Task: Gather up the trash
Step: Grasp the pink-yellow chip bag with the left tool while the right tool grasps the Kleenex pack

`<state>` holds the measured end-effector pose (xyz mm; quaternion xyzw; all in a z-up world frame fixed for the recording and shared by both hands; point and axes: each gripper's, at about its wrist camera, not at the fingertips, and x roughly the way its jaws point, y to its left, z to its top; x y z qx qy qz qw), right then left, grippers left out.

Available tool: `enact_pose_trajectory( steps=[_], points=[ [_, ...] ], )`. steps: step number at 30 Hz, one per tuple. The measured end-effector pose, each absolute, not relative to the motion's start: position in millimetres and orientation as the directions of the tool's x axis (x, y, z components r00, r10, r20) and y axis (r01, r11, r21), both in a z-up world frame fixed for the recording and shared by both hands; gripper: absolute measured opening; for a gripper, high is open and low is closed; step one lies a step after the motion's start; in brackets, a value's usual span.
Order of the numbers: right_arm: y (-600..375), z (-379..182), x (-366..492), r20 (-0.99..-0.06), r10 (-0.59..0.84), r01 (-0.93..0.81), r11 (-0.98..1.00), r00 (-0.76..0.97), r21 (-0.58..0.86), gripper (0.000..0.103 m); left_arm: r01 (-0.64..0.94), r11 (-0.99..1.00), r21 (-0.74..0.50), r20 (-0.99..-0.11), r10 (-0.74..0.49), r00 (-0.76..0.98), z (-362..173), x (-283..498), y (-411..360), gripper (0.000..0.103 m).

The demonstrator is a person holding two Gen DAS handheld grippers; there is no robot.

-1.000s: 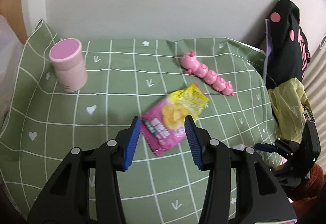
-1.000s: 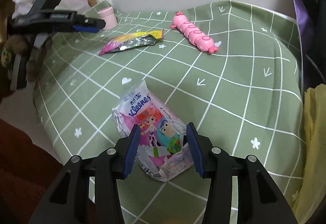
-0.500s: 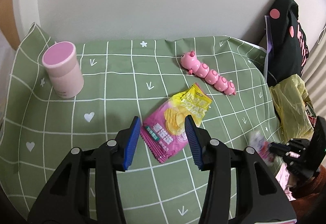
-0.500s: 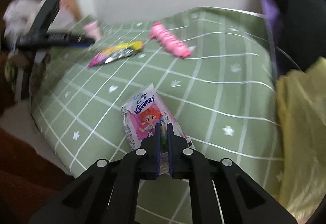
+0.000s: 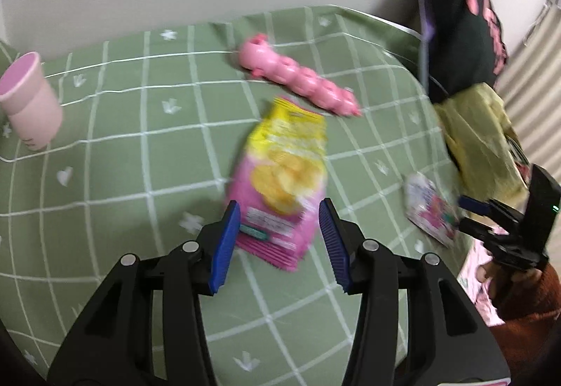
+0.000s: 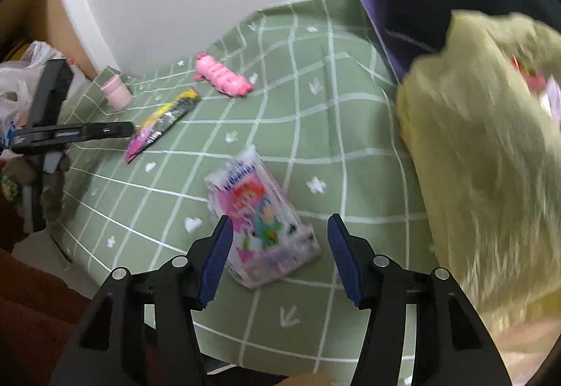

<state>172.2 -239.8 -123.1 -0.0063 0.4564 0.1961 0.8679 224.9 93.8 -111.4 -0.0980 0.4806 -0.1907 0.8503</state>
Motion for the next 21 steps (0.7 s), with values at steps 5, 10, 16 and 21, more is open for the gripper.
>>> enact_pose_trajectory(
  steps=[5, 10, 16, 21],
  points=[
    [-233, -140, 164, -0.800, 0.303, -0.328, 0.934, 0.517, 0.142, 0.051, 0.223, 0.923, -0.315, -0.770, -0.385, 0.509, -101, 215, 93, 0.044],
    [-219, -137, 158, -0.803, 0.245, -0.355, 0.934, 0.543, 0.045, 0.020, 0.182, 0.943, -0.279, -0.770, -0.333, 0.545, -97, 214, 104, 0.051],
    [-220, -107, 157, -0.753, 0.248, -0.332, 0.942, 0.610, 0.041, 0.014, 0.158, 0.955, -0.251, -0.801, -0.296, 0.520, -111, 219, 101, 0.051],
    [-224, -87, 160, -0.734, 0.248, -0.308, 0.950, 0.633, 0.055, 0.014, 0.153, 0.966, -0.209, -0.827, -0.258, 0.499, -122, 222, 89, 0.051]
  ],
)
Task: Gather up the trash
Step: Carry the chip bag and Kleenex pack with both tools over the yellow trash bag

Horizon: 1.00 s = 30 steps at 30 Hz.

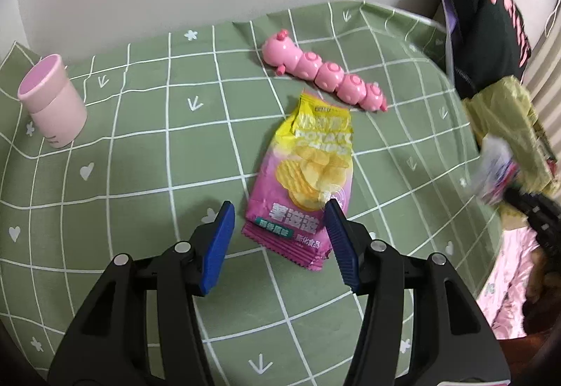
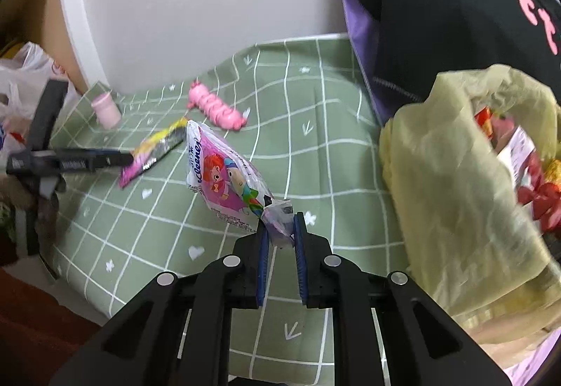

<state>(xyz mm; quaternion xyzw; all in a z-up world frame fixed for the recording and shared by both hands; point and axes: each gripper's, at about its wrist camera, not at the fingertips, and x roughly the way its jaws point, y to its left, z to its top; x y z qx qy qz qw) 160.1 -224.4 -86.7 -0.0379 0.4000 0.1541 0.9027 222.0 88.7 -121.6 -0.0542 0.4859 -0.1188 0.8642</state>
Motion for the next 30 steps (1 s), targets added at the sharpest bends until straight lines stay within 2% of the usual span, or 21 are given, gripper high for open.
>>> enact_pose_trajectory(
  steps=[2, 4, 10, 19, 25, 30],
  points=[
    [-225, -83, 161, -0.734, 0.245, -0.298, 0.952, 0.633, 0.061, 0.014, 0.145, 0.971, -0.190, -0.830, -0.237, 0.505, -123, 223, 85, 0.051],
    [-225, -82, 162, -0.737, 0.241, -0.286, 0.956, 0.632, 0.068, 0.014, 0.139, 0.974, -0.179, -0.833, -0.226, 0.506, -123, 224, 82, 0.043],
    [-224, -75, 161, -0.726, 0.224, -0.263, 0.963, 0.650, 0.061, 0.014, 0.144, 0.971, -0.189, -0.803, -0.237, 0.547, -112, 220, 85, 0.038],
    [-227, -49, 167, -0.688, 0.187, -0.225, 0.974, 0.701, 0.036, 0.014, 0.155, 0.948, -0.278, -0.663, -0.307, 0.683, -44, 215, 101, 0.038],
    [-235, 8, 166, -0.591, 0.121, -0.177, 0.983, 0.797, -0.038, 0.014, 0.279, 0.918, -0.282, -0.541, -0.393, 0.744, 27, 227, 80, 0.038],
    [-252, 49, 163, -0.519, 0.044, -0.099, 0.992, 0.854, -0.079, 0.014, 0.451, 0.855, -0.255, -0.462, -0.518, 0.720, 75, 240, 26, 0.039]
  ],
)
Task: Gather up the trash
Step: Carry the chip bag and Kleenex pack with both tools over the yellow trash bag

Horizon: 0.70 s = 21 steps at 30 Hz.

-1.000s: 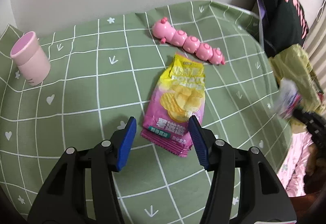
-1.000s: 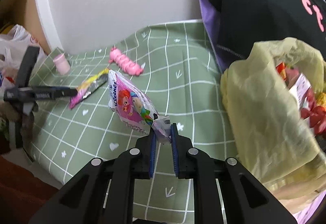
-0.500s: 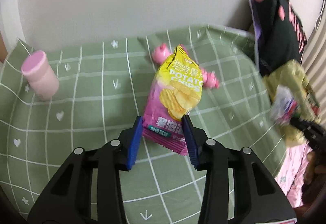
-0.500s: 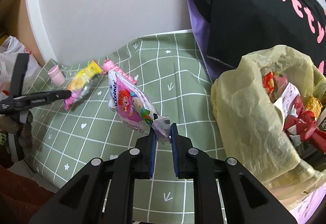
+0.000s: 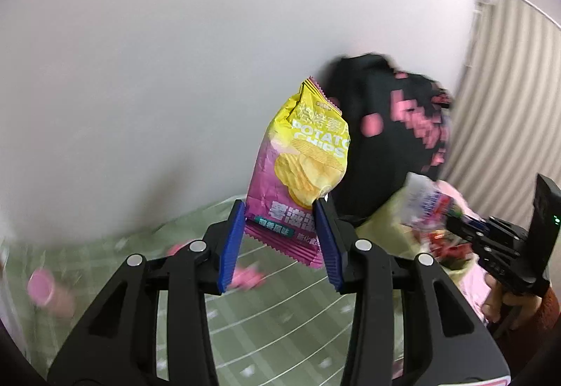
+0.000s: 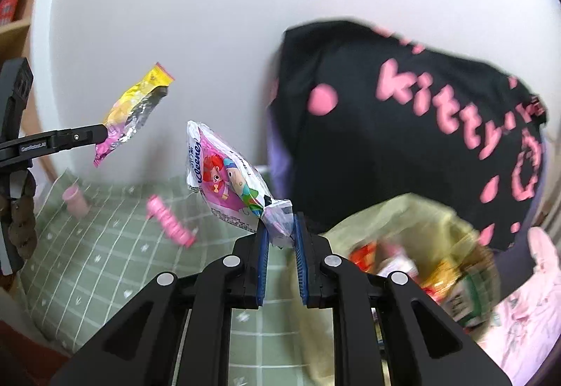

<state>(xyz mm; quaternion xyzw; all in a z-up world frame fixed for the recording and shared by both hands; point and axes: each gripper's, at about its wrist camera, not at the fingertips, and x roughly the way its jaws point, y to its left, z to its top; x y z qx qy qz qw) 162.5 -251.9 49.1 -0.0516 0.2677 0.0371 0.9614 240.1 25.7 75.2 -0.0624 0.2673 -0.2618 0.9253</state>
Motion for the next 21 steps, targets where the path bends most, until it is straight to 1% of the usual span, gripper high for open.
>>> enact_pose_trajectory(
  steps=[4, 7, 10, 12, 17, 21],
  points=[
    [-272, 66, 157, -0.499, -0.036, -0.020, 0.994, 0.866, -0.107, 0.014, 0.582, 0.763, -0.282, -0.420, -0.643, 0.640, 96, 246, -25, 0.039],
    [-289, 69, 149, -0.499, -0.081, 0.027, 0.993, 0.863, -0.115, 0.014, 0.650, 0.710, -0.270, -0.405, -0.696, 0.593, 103, 244, -59, 0.039],
    [-308, 66, 143, -0.512, -0.121, 0.071, 0.991, 0.851, -0.115, 0.014, 0.707, 0.658, -0.261, -0.410, -0.738, 0.536, 106, 244, -92, 0.039],
    [-323, 63, 140, -0.529, -0.147, 0.104, 0.989, 0.836, -0.109, 0.014, 0.732, 0.629, -0.263, -0.429, -0.756, 0.495, 103, 247, -115, 0.039],
    [-368, 47, 142, -0.591, -0.150, 0.176, 0.984, 0.793, -0.015, 0.014, 0.762, 0.587, -0.275, -0.495, -0.765, 0.411, 87, 253, -163, 0.039],
    [-388, 33, 144, -0.623, -0.161, 0.201, 0.980, 0.765, -0.007, 0.014, 0.773, 0.567, -0.285, -0.535, -0.763, 0.363, 74, 260, -187, 0.039]
  ],
)
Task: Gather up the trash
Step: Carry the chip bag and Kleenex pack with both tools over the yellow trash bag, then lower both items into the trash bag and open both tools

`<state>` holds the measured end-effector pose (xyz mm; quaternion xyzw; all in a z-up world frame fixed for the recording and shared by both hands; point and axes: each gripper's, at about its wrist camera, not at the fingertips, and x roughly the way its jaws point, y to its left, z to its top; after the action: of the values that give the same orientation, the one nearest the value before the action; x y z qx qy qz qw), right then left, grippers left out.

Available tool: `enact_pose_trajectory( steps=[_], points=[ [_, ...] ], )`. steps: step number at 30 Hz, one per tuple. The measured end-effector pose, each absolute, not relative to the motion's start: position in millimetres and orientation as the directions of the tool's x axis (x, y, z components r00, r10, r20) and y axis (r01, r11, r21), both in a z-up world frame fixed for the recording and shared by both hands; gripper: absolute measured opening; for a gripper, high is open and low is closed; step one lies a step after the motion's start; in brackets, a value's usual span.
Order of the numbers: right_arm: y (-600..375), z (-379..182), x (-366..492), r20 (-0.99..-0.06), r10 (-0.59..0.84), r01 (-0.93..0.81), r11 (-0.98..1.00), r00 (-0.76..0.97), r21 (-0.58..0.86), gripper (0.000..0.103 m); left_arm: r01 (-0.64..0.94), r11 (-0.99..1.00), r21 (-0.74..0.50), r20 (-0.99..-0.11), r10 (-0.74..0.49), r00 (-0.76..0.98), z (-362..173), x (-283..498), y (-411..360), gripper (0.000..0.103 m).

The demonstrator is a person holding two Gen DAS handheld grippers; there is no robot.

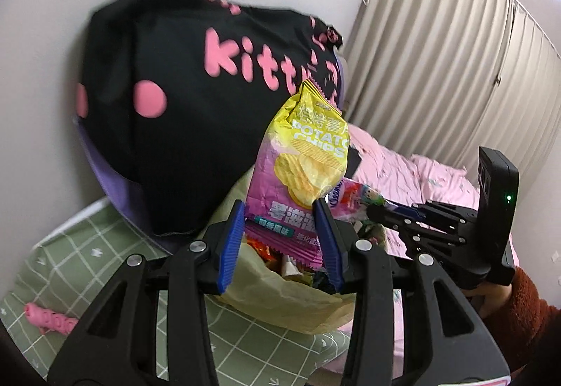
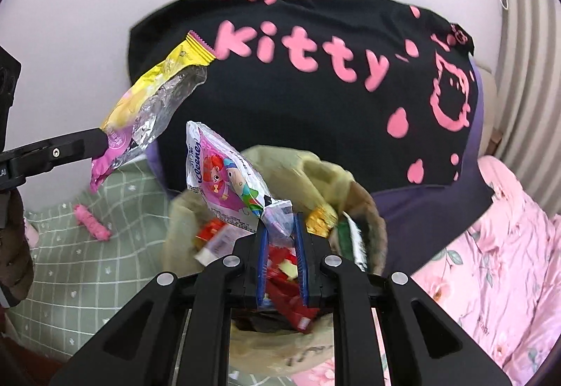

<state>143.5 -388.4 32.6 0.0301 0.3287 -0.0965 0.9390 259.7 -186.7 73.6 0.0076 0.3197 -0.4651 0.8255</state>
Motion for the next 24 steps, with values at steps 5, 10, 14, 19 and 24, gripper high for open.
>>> enact_pose_trajectory(
  steps=[5, 10, 14, 19, 24],
  points=[
    [-404, 16, 155, -0.660, -0.158, 0.202, 0.979, 0.735, -0.009, 0.014, 0.775, 0.552, -0.307, -0.605, -0.742, 0.288, 50, 271, -219, 0.039],
    [-415, -1, 166, -0.696, -0.144, 0.193, 0.981, 0.704, -0.007, 0.015, 0.777, 0.557, -0.293, -0.693, -0.684, 0.229, 17, 288, -254, 0.039],
    [-423, -10, 172, -0.712, -0.138, 0.196, 0.981, 0.689, -0.001, 0.015, 0.788, 0.559, -0.258, -0.753, -0.627, 0.199, -6, 292, -277, 0.037],
    [-432, -20, 180, -0.735, -0.163, 0.199, 0.979, 0.658, -0.038, 0.015, 0.811, 0.539, -0.226, -0.773, -0.606, 0.187, -12, 287, -294, 0.037],
    [-439, -21, 180, -0.740, -0.154, 0.201, 0.979, 0.655, -0.025, 0.015, 0.812, 0.530, -0.244, -0.777, -0.608, 0.163, -12, 285, -291, 0.037]
  ],
)
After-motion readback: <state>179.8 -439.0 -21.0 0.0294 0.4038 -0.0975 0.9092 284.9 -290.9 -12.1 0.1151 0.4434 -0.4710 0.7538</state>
